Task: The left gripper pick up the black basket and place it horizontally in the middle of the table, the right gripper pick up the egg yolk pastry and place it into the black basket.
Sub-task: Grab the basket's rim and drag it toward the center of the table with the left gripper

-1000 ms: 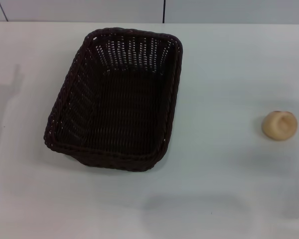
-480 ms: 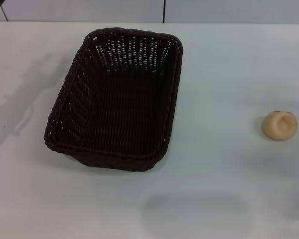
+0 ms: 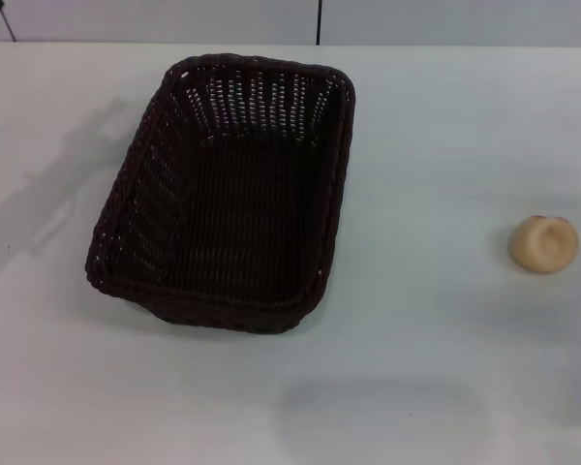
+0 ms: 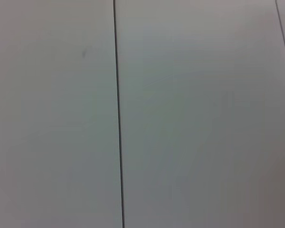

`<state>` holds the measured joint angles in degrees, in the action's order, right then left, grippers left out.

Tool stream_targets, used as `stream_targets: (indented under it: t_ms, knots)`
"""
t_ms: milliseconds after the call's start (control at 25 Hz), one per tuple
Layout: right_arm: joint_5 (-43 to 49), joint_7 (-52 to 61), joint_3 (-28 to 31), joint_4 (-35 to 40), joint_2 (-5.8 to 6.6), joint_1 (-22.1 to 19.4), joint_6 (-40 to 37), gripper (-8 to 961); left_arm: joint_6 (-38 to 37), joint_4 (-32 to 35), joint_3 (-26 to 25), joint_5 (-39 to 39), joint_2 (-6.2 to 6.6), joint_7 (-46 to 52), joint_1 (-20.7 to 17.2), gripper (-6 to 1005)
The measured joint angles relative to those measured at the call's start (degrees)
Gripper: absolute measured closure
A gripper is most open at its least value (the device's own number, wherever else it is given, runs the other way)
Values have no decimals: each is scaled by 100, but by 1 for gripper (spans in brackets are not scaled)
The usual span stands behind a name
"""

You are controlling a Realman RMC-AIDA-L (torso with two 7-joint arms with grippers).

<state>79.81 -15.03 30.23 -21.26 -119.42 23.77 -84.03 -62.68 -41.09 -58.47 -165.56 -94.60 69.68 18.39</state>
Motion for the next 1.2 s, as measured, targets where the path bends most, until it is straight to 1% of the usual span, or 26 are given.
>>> stream_targets:
  t_ms: [80, 240, 280, 400, 480, 560, 680, 840, 960, 1080, 1200]
  knots:
    - [0, 0, 0, 0, 1, 7, 1, 120, 168, -14, 253, -2, 140, 32, 146, 244]
    - [0, 0, 0, 0, 3, 16, 1, 120, 558, -56, 911, -7, 474, 153, 535, 245]
    - [0, 0, 0, 3, 4, 16, 1, 120, 668, -57, 1099, -4, 576, 193, 664, 246]
    - [0, 1, 0, 8, 6, 16, 1, 120, 922, -26, 1481, -5, 799, 366, 953, 247]
    - [0, 0, -1, 9, 6, 17, 1, 120, 1117, -13, 1630, -3, 932, 474, 1066, 248]
    - [0, 1, 0, 9, 6, 21, 1, 120, 1234, -43, 1729, -3, 1015, 509, 1113, 248]
    - [0, 0, 5, 6, 7, 25, 1, 120, 1379, -74, 1997, -3, 1117, 541, 1263, 249]
    - [0, 0, 9, -13, 2, 24, -5, 121, 1741, 2, 2442, -3, 1190, 696, 1546, 251]
    - [-1, -18, 40, -28, -7, 26, -8, 121, 1838, 33, 2721, -2, 1245, 854, 1680, 252]
    - [-1, -24, 78, -41, -16, 32, -9, 121, 1880, 81, 2868, -2, 1272, 900, 1750, 253]
    - [-1, -8, 81, -46, -18, 32, -22, 121, 1915, 238, 2882, -3, 1247, 911, 1769, 254]
